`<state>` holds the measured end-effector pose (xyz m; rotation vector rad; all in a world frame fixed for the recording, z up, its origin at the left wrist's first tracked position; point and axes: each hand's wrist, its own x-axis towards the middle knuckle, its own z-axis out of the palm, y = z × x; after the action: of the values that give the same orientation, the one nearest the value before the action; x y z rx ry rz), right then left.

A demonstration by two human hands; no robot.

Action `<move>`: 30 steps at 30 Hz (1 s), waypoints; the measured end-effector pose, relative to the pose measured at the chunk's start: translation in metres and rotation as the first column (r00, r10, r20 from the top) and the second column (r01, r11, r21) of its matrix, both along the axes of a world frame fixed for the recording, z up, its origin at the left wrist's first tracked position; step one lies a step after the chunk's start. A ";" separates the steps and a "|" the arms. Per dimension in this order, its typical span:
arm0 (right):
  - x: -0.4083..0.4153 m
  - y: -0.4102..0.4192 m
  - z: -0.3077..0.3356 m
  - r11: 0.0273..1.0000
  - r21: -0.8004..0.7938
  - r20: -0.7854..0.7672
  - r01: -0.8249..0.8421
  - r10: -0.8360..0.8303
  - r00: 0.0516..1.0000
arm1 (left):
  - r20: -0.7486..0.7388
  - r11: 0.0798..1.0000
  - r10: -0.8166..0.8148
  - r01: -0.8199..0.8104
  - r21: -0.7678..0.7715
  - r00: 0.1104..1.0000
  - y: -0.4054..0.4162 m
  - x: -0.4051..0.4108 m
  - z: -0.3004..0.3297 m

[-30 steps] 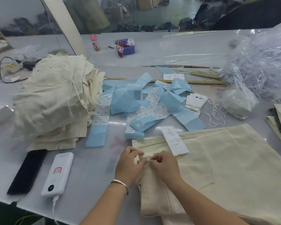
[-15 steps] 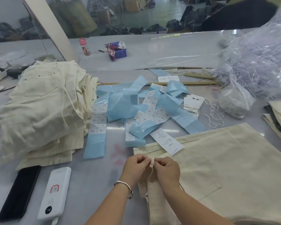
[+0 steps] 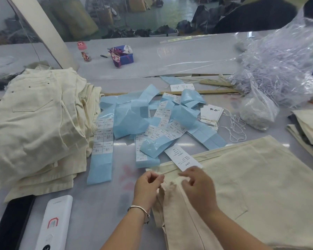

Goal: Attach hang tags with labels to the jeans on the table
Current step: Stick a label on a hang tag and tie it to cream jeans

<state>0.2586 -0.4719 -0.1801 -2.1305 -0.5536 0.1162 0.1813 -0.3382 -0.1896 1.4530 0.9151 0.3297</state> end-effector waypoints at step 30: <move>0.070 -0.014 -0.003 0.846 -0.346 -0.068 -0.406 0.409 0.910 | 0.070 0.977 -0.168 0.157 0.142 0.983 -0.008 0.013 0.025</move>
<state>0.3283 -0.4854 -0.1834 -2.3244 -1.0556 0.4787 0.1944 -0.3457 -0.1644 1.6168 0.7138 0.3320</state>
